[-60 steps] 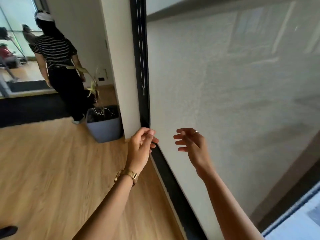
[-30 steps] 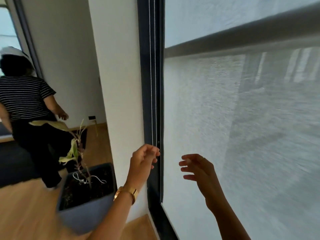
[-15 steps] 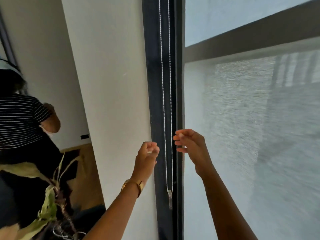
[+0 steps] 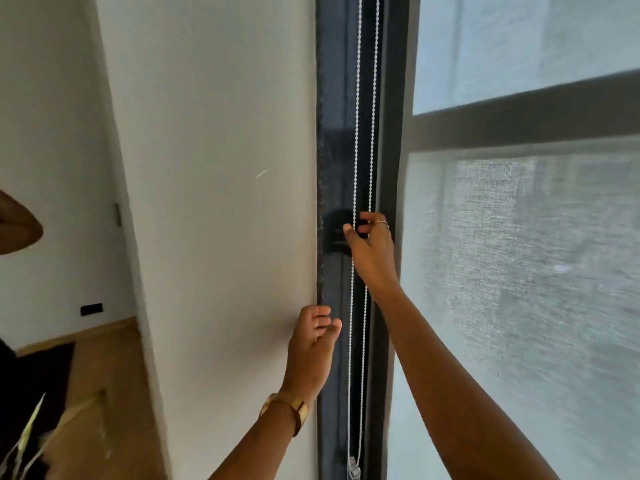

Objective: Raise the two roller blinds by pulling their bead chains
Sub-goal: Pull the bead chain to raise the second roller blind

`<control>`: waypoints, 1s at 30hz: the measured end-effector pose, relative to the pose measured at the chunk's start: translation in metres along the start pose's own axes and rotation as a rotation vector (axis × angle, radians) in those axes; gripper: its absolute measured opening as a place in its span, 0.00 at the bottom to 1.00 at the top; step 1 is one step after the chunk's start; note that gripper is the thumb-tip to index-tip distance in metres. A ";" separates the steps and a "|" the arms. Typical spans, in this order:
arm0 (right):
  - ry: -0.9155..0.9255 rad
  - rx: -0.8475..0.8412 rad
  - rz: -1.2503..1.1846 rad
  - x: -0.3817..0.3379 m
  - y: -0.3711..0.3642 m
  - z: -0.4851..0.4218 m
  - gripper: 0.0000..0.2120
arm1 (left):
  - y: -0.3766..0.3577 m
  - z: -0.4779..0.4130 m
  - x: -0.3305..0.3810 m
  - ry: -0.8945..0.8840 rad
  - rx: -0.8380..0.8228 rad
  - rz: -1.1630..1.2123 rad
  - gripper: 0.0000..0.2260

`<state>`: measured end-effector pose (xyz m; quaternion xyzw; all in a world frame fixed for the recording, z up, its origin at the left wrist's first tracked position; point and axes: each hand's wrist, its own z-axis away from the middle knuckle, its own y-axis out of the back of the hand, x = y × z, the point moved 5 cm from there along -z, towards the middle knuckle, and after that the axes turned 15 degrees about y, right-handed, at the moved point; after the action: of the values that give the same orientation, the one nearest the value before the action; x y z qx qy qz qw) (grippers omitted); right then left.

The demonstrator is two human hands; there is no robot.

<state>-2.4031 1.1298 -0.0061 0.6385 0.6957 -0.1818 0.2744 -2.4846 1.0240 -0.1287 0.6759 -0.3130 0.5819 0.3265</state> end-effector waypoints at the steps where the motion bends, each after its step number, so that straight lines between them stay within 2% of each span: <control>1: 0.009 0.031 0.008 -0.006 0.000 -0.009 0.17 | 0.002 -0.003 -0.001 0.001 -0.001 0.027 0.11; 3: 0.020 0.064 0.012 -0.023 -0.002 -0.030 0.18 | 0.006 -0.007 0.000 -0.004 -0.018 0.071 0.09; 6: 0.003 0.028 -0.063 -0.059 -0.005 -0.064 0.21 | 0.008 -0.010 0.002 -0.007 -0.043 0.100 0.11; 9: -0.020 -0.001 -0.089 -0.099 -0.003 -0.097 0.15 | 0.003 -0.012 0.005 0.015 -0.085 0.125 0.12; 12: 0.059 0.052 0.029 -0.131 0.002 -0.118 0.07 | -0.008 -0.012 0.004 0.050 -0.123 0.196 0.14; 15: 0.211 0.122 0.208 -0.142 0.006 -0.109 0.14 | -0.013 -0.008 0.013 0.058 -0.154 0.300 0.15; 17: 0.247 0.117 0.228 -0.137 0.011 -0.093 0.15 | -0.011 -0.005 0.036 -0.013 -0.150 0.366 0.14; 19: 0.275 0.187 0.231 -0.136 0.023 -0.079 0.13 | -0.007 -0.007 0.073 -0.117 -0.155 0.456 0.13; 24: 0.361 0.272 0.343 -0.147 0.033 -0.063 0.14 | 0.017 -0.018 0.208 -0.460 -0.142 0.616 0.11; 27: 0.386 0.316 0.374 -0.147 0.029 -0.050 0.10 | 0.036 -0.018 0.281 -0.631 -0.173 0.564 0.14; 30: 0.339 0.336 0.349 -0.135 0.015 -0.032 0.11 | 0.038 -0.020 0.331 -0.698 -0.285 0.361 0.16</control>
<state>-2.3888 1.0445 0.1038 0.8063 0.5714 -0.1353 0.0717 -2.4844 1.0034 0.2047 0.7150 -0.5957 0.3165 0.1838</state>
